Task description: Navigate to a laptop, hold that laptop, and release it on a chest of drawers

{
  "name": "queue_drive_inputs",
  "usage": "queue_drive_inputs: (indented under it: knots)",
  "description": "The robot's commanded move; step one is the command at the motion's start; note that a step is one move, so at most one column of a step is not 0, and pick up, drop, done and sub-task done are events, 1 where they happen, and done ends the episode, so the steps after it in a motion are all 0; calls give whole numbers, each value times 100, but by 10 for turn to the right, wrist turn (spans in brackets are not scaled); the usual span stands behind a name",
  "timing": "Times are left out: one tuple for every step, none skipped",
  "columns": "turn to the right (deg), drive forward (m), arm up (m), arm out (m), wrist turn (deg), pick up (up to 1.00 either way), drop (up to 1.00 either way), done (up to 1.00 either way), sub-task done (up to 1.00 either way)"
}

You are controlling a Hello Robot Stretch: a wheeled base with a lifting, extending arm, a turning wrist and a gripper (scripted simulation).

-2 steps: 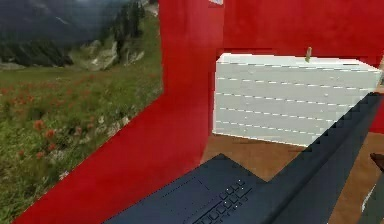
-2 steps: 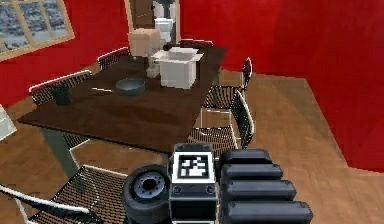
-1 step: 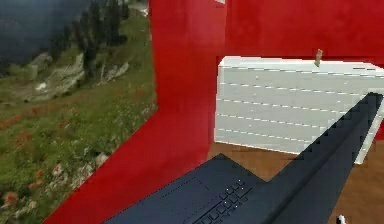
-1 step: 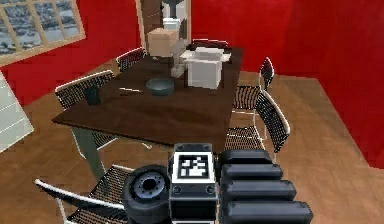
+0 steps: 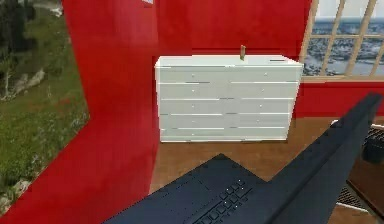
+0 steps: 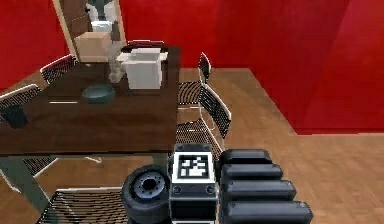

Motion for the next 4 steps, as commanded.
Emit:
queue_drive_inputs:
  knots:
    - [0, 85, 0, 0, 0, 0, 0, 0, 0]
    - [240, 0, 0, 0, 0, 0, 0, 0, 0]
    - [30, 0, 0, 0, 0, 0, 0, 0, 0]
    - [0, 100, 0, 0, 0, 0, 0, 0, 0]
